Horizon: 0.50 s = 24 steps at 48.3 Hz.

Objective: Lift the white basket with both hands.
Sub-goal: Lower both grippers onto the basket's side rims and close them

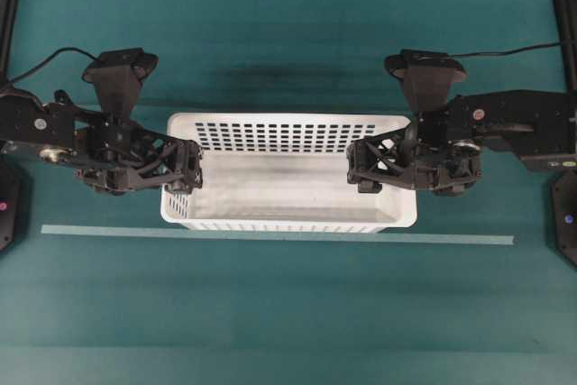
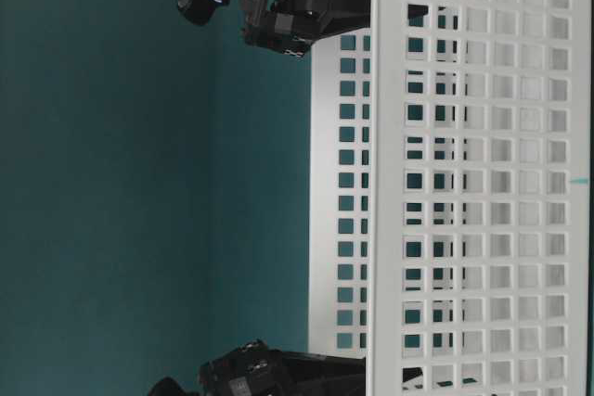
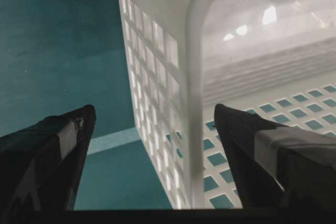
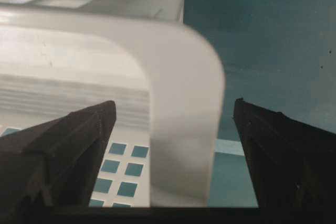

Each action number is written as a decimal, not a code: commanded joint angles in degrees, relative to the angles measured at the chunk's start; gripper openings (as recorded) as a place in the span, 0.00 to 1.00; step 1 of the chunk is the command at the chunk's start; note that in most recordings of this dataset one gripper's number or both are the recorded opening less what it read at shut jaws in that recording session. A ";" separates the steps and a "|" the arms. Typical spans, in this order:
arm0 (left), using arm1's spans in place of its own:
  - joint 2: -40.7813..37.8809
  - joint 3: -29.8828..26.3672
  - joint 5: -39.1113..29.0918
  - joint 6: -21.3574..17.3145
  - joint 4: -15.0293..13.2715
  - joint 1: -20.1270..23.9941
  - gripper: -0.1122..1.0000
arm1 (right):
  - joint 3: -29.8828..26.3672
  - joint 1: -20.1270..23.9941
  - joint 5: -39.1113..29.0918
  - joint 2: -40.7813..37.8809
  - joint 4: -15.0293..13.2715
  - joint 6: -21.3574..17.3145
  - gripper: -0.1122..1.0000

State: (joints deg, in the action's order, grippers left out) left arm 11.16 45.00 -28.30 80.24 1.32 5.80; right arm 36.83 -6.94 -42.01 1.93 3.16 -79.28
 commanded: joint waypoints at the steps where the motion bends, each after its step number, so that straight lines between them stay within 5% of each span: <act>1: -1.05 -0.35 0.79 -0.09 0.35 0.00 0.94 | -0.44 0.09 0.26 -1.58 -0.18 -0.26 0.91; 10: -1.41 -0.18 2.64 0.09 0.26 -0.62 0.76 | -0.44 0.18 0.70 -1.49 1.93 -0.62 0.85; 21: -1.67 -0.18 2.64 0.62 0.26 -0.88 0.27 | -0.35 0.00 2.20 -1.58 4.48 -0.79 0.31; 24: -1.67 0.00 2.64 0.62 0.26 -0.88 0.21 | -0.35 -0.26 1.85 -1.58 4.57 -0.79 0.24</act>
State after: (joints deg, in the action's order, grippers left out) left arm 10.46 45.18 -25.93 80.86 1.32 5.19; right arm 36.91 -7.03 -40.34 1.85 7.38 -79.98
